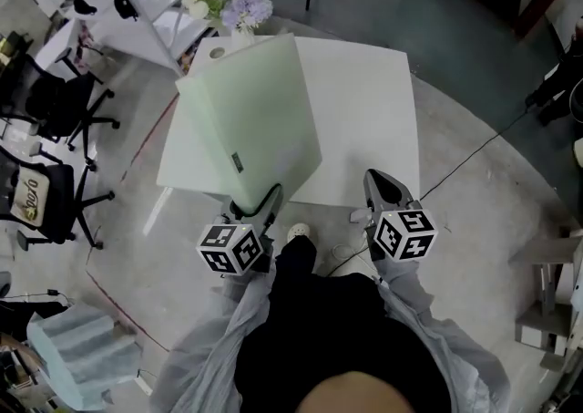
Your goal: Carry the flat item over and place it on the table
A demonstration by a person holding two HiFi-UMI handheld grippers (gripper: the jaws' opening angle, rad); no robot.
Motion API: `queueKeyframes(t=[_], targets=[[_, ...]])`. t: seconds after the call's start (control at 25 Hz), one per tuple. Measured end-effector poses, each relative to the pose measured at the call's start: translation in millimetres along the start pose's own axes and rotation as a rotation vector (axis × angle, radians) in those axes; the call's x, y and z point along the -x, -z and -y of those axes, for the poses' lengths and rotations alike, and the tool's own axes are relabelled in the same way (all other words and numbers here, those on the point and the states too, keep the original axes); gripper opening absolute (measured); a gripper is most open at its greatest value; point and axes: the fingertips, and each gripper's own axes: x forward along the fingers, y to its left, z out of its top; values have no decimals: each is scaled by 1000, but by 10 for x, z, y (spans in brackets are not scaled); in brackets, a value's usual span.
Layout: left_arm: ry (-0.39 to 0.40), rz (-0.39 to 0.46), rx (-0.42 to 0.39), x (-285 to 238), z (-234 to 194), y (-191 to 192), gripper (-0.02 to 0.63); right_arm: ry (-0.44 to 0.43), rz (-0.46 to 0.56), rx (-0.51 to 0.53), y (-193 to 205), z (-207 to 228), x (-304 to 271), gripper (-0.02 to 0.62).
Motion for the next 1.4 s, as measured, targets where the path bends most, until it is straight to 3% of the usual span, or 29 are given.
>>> queueKeyframes(t=[0.32,0.68,1.08,1.4], targets=[[55,-38,-35,-537,-195,-274,274,56,11,-22,-202,210,-417,9],[187,-83,-84,-1020,-211,-492,275,132,37,-56,-340,389,-750,9],[436,-198,-80,-1616,263,-357,275,299,47,-139,-259,789,-553,9],[563,-294,-48,-2065,655,-186,276,374,34,-187,-249,1272,-396,9]])
